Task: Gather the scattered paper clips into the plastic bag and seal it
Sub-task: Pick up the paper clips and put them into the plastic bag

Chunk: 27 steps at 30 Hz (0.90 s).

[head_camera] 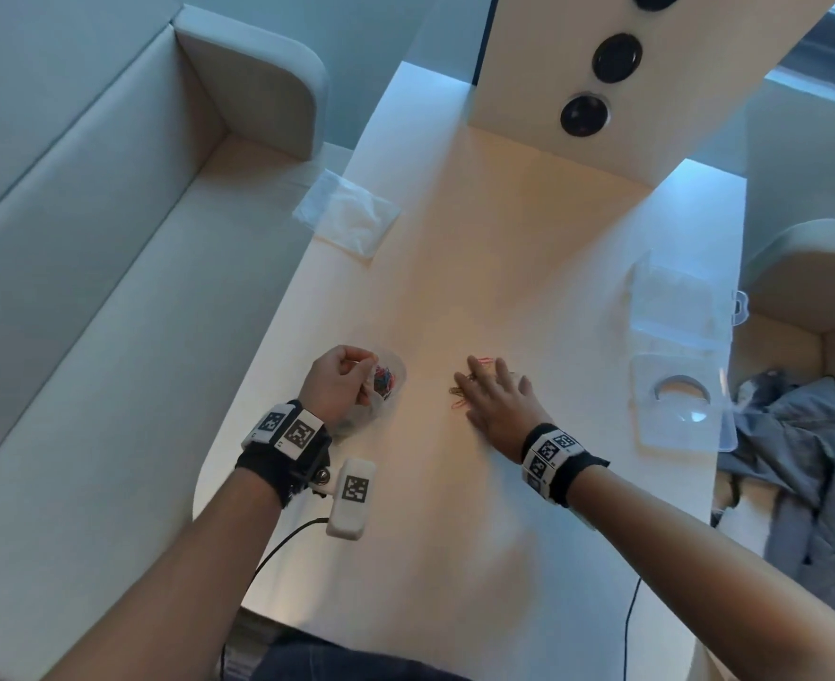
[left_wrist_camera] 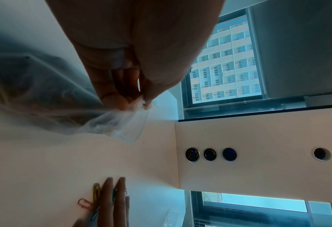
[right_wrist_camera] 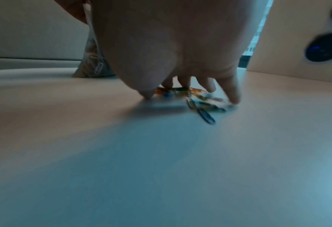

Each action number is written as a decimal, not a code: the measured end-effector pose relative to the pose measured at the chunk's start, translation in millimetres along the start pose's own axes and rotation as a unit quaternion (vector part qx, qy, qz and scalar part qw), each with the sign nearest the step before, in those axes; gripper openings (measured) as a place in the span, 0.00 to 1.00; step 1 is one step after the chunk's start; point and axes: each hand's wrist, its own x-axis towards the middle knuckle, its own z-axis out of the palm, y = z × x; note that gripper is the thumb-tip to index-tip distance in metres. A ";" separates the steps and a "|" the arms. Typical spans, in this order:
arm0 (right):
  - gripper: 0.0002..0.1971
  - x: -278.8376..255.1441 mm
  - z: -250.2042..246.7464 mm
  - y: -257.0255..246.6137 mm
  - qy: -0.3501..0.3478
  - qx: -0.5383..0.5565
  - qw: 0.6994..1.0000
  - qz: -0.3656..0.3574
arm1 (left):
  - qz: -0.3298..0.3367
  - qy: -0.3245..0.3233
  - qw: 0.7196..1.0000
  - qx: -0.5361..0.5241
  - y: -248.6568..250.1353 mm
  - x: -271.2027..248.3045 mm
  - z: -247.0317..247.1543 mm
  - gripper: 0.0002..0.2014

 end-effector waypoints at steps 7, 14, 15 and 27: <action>0.24 -20.6 -0.6 4.1 0.092 0.060 0.994 -0.014 | -0.006 -0.011 1.000 0.015 -0.3 -4.3 18.4 0.07; 0.09 -2.7 -9.7 11.5 0.101 0.159 0.980 0.065 | -0.010 -0.016 0.999 0.039 1.6 -10.9 38.1 0.07; 0.09 0.1 -12.8 14.8 0.105 0.202 0.969 0.096 | -0.011 -0.018 0.999 0.043 3.2 -12.3 41.5 0.07; 0.11 -24.7 -84.0 6.9 0.060 0.881 0.430 0.189 | -0.019 -0.023 0.999 0.046 16.0 -21.2 77.3 0.05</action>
